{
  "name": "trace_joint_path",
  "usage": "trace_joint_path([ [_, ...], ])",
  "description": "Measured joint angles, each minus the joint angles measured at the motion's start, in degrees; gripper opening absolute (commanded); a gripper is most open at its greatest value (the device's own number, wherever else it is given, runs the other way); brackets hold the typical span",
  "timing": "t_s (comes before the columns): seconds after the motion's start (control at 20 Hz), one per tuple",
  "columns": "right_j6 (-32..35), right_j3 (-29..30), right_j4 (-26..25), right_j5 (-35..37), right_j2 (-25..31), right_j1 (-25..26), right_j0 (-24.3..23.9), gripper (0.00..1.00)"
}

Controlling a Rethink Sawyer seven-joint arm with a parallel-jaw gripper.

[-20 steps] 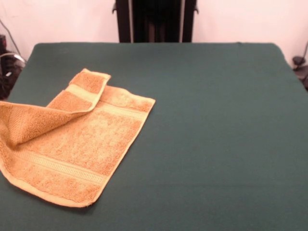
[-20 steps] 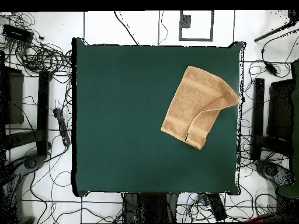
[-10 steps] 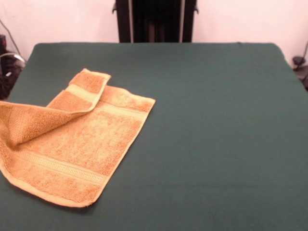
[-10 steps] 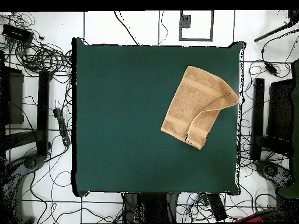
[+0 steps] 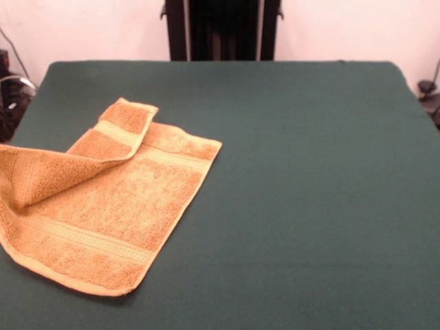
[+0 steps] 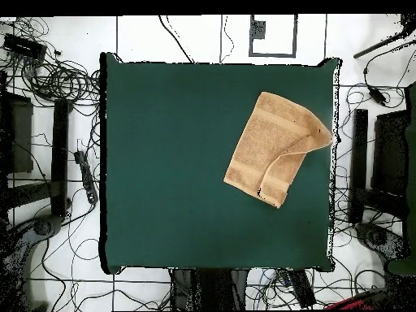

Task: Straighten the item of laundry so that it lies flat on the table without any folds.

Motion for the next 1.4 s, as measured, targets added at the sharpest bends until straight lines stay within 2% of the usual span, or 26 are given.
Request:
trace_joint_path([
  [0.45, -4.1, -1.6, -9.1, 2.3, 8.9, 0.0, -1.1, 1.00],
  [0.5, -5.0, -1.7, -11.6, 2.9, 11.3, 0.0, -1.5, 1.00],
  [0.85, -6.6, -1.7, -19.8, 4.4, 19.6, 0.0, -3.6, 1.00],
  [1.0, -7.9, -1.8, -25.5, 5.1, 25.3, 0.0, -5.2, 1.00],
  [1.4, -10.6, -1.8, -36.1, 5.4, 36.6, 0.0, -7.9, 1.00],
])
